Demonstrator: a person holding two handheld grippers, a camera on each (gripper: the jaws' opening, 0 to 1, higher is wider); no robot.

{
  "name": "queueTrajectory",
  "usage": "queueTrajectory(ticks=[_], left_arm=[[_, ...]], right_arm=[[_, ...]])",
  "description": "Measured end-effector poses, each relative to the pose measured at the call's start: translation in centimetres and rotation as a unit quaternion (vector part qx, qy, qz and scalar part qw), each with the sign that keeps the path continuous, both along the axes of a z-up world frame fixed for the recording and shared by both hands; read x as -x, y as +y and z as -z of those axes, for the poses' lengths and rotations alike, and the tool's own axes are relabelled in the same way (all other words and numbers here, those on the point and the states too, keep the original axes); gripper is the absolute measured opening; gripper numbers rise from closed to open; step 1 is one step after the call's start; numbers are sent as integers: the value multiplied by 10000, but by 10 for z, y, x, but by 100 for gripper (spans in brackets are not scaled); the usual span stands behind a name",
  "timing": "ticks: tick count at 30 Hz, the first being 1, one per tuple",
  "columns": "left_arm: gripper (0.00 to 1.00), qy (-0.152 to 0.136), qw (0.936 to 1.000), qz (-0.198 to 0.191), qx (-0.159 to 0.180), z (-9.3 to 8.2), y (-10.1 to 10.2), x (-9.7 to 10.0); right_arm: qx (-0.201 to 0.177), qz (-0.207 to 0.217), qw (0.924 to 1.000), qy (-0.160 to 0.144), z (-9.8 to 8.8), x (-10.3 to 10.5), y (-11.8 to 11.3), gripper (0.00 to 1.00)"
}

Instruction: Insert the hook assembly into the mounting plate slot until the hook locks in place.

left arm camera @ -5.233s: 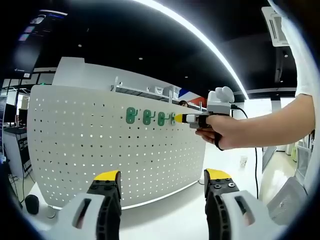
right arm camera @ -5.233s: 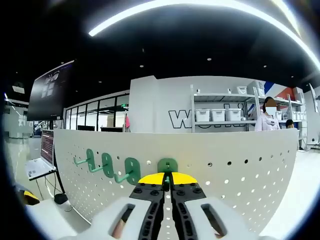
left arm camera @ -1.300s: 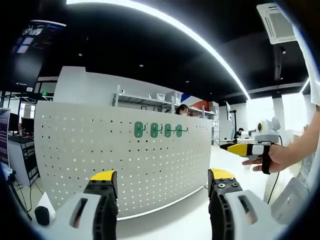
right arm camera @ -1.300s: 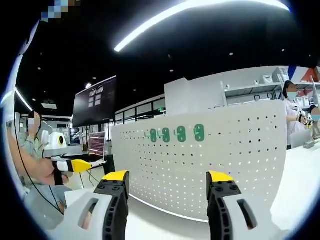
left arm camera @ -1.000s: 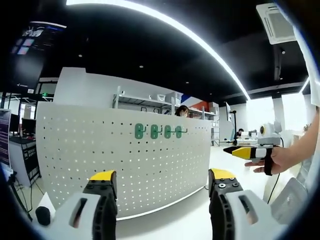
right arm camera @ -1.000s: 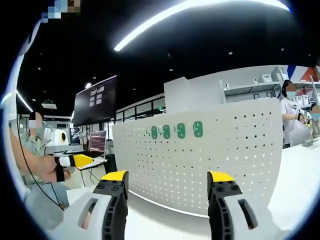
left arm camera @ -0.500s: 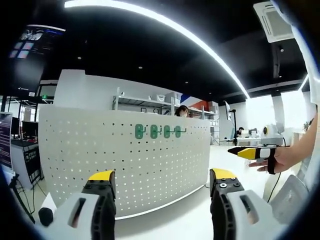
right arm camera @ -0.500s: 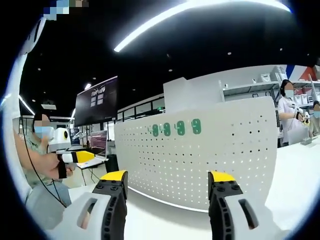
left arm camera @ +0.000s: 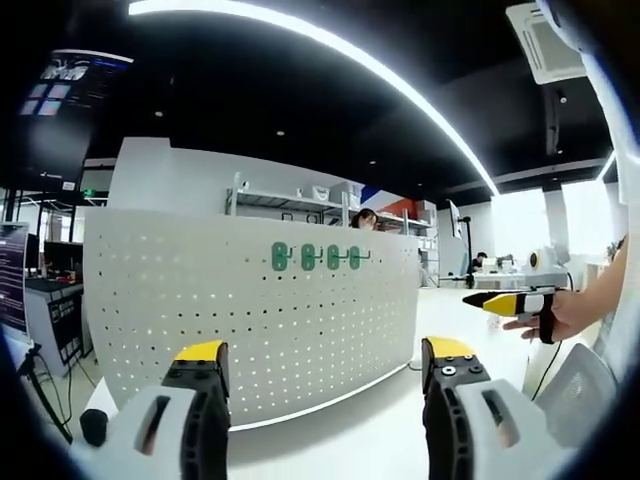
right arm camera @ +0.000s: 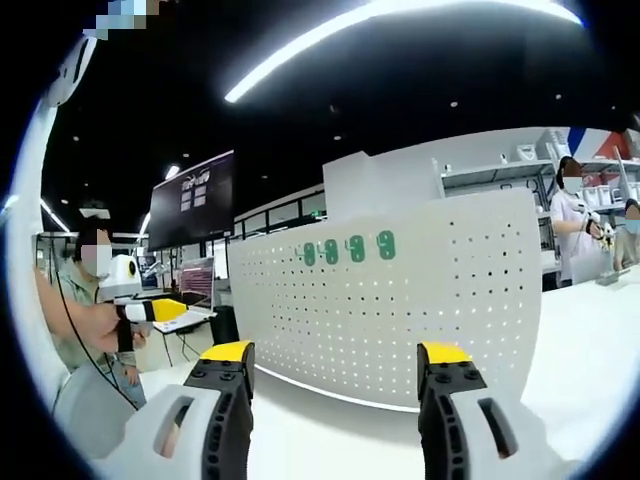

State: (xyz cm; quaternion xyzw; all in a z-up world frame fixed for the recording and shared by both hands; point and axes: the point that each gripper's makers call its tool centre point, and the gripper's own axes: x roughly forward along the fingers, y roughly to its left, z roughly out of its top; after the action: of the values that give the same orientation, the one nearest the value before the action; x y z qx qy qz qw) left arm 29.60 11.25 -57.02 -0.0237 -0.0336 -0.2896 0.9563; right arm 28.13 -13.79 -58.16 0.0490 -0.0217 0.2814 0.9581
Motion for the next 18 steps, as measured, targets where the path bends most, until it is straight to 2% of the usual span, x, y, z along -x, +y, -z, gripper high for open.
queueTrajectory(ticks=[5, 7, 10, 14, 18], left_arm=[[84, 19, 10000, -15, -79, 6, 5, 7], [85, 14, 10000, -48, 24, 7, 9, 11], [85, 49, 9999, -69, -81, 16, 11, 17], [86, 27, 9998, -58, -181, 18, 12, 23], [87, 64, 9999, -72, -112, 21, 17, 27]], right_arm=[[-24, 2, 10000, 64, 6, 4, -1, 64], [9, -27, 10000, 85, 9, 7, 0, 63], [27, -45, 9999, 92, 11, 13, 1, 63], [-5, -26, 9999, 127, 16, 17, 0, 63], [-4, -29, 9998, 182, 19, 22, 0, 64]])
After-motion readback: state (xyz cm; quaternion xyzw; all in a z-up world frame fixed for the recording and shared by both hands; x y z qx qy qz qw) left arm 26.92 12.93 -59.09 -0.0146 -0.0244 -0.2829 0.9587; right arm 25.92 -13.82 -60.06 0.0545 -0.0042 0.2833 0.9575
